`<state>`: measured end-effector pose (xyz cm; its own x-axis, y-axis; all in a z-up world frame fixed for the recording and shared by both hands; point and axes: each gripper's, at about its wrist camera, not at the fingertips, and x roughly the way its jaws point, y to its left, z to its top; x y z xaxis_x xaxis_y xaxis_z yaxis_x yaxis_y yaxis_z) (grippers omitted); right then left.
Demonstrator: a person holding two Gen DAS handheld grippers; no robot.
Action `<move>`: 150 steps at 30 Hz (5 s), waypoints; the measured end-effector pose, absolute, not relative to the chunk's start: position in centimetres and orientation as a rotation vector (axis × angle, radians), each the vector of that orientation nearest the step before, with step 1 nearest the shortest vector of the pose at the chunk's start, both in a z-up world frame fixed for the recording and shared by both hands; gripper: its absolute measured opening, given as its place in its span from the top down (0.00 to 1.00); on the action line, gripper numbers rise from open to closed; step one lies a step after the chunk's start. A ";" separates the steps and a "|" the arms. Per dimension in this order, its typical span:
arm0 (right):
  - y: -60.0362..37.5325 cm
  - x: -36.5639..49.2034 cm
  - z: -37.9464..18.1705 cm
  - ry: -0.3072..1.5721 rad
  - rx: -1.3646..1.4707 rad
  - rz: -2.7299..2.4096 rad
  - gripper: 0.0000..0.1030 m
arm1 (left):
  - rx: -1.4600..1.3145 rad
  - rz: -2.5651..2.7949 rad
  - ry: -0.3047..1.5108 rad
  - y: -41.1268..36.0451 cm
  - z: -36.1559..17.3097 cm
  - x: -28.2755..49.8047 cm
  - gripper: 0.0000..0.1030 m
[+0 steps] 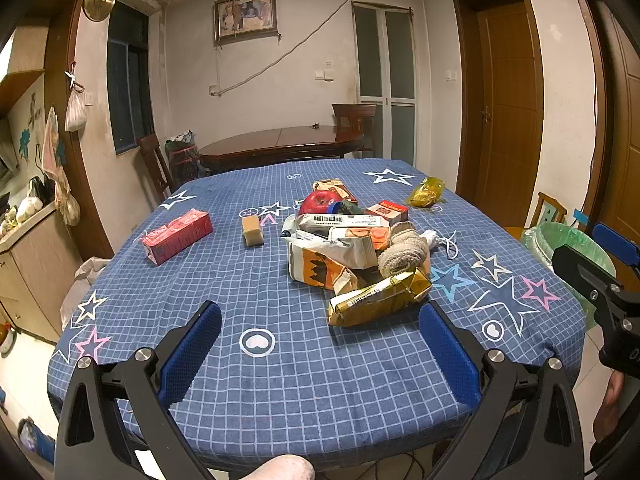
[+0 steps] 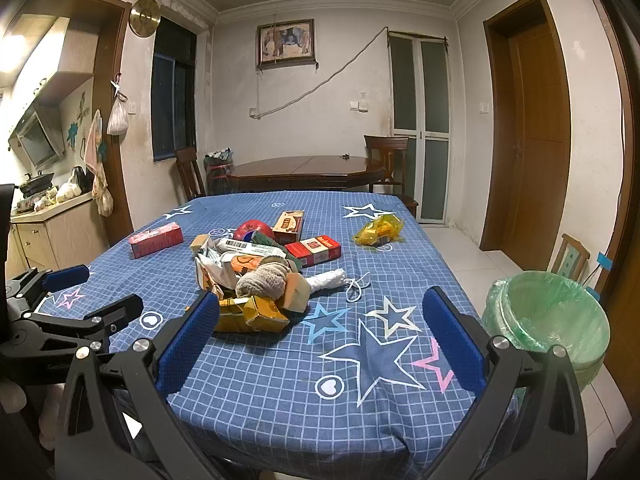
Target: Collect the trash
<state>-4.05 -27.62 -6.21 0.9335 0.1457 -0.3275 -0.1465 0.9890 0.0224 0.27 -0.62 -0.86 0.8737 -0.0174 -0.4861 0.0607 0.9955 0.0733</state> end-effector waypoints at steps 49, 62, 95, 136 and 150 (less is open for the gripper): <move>-27.5 -3.5 -6.8 0.372 -0.019 0.189 0.05 | 0.131 -0.157 0.641 0.4 -3.0 4.2 0.04; -30.0 -0.1 -8.9 0.511 0.086 0.296 0.05 | 0.335 -0.482 0.809 -2.5 -6.6 13.1 0.24; -30.9 9.1 -10.9 0.749 0.294 0.523 0.26 | 0.195 -0.624 0.770 0.1 -5.9 12.2 0.31; -30.6 12.4 -2.2 0.442 0.053 0.312 0.82 | 0.067 -0.450 0.568 -1.1 -0.3 8.9 0.89; -33.0 8.4 0.7 0.378 -0.018 0.247 0.82 | 0.028 -0.462 0.426 -5.2 5.9 11.0 0.89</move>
<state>8.40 -32.95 0.70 0.8998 0.2348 -0.3678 -0.2416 0.9700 0.0281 11.00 -5.18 5.87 0.8091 -0.4261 -0.4047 0.4376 0.8965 -0.0691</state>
